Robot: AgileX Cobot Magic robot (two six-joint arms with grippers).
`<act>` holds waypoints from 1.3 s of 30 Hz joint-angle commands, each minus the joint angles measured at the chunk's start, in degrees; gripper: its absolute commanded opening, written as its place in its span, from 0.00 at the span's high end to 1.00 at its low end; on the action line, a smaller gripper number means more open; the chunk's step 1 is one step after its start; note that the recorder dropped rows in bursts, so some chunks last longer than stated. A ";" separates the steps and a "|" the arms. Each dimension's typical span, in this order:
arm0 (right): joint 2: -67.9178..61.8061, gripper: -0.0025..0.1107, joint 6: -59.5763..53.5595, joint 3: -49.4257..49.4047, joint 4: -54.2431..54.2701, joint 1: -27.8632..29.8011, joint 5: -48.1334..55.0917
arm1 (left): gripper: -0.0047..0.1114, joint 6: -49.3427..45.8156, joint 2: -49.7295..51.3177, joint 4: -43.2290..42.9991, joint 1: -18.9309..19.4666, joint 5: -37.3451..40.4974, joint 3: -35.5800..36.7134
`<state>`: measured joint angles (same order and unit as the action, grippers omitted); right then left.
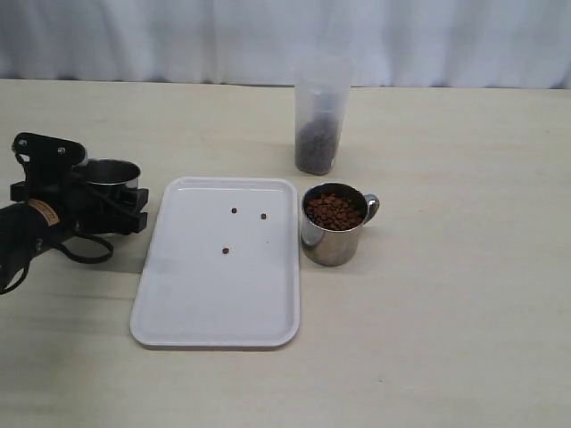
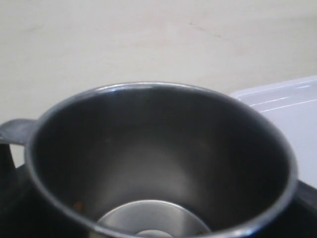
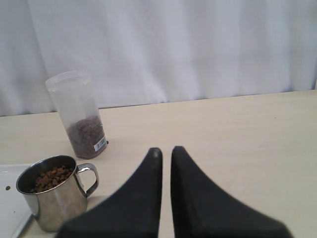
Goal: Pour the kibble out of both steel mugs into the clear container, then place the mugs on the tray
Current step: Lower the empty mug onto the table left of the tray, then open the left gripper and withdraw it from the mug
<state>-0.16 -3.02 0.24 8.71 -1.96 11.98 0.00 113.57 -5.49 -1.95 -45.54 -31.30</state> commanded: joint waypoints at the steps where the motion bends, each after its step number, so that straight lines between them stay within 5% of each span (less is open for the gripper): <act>1: 0.16 0.93 0.05 -0.24 0.09 -0.20 0.12 | 0.92 0.00 0.70 -0.01 -0.13 -1.44 -0.46; 4: 0.16 0.93 0.05 -0.24 0.09 -0.20 0.12 | 0.77 0.00 0.70 -2.66 -0.13 -1.16 -0.46; 9: 0.16 0.93 0.05 -0.24 0.09 -0.20 0.12 | 0.27 0.00 0.70 -4.72 -0.13 -1.16 -0.46; 12: 0.16 0.93 0.05 -0.24 0.09 -0.20 0.12 | 0.12 -1.92 0.70 -4.72 -0.03 0.42 -0.46; 19: 0.16 0.93 0.05 -0.24 0.09 -0.20 0.12 | 0.12 -1.27 0.45 -4.72 -0.03 0.52 -0.10; 36: 0.16 0.93 0.05 -0.24 0.09 -0.20 0.12 | 0.12 3.23 -14.42 -4.43 -0.03 20.61 0.15; 39: 0.16 0.93 0.05 -0.24 0.09 -0.20 0.12 | 0.12 3.23 -18.13 -4.43 -0.03 19.36 2.49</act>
<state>-0.16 -3.02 0.24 8.71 -1.96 11.98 2.73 98.78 -10.25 -1.95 -25.75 -30.61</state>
